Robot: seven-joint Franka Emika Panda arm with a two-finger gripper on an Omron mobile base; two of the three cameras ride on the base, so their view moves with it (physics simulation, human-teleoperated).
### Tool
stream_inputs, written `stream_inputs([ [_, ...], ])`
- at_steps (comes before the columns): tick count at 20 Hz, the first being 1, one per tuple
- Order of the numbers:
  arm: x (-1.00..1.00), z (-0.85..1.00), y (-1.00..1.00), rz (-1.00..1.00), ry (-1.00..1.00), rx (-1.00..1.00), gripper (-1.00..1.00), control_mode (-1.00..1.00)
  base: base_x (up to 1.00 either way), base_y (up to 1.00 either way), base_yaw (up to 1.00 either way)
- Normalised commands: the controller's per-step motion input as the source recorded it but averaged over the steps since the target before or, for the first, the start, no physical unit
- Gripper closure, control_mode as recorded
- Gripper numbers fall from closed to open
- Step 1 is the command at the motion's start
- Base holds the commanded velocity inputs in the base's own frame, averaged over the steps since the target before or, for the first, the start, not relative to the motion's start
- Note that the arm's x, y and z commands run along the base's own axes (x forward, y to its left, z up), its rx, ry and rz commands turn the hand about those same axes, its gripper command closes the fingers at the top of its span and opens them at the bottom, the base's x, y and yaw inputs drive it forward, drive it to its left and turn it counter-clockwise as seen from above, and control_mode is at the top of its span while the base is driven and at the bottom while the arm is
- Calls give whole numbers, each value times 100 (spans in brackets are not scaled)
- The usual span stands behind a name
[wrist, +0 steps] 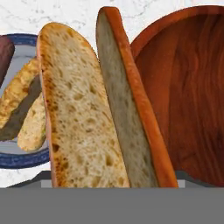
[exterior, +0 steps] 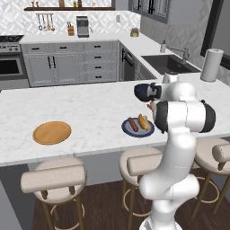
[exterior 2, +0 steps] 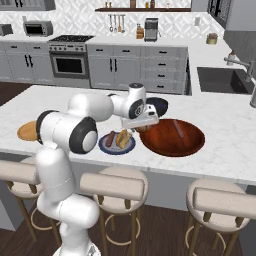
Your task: Place one bun and one sausage from the bowl on each plate.
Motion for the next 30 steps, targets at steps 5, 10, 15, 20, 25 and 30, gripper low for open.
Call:
stream_inputs([
  [5,2,0,100,0,0,0,100,-100,0,0,0],
  [10,0,0,100,0,0,1,100,-100,0,0,0],
  [15,7,0,100,0,0,8,100,-100,0,0,0],
  [20,21,0,98,-3,0,24,100,-100,0,0,0],
  [25,22,0,77,-2,2,24,100,-100,0,0,0],
  [30,-4,1,100,0,5,-5,100,-100,0,0,0],
])
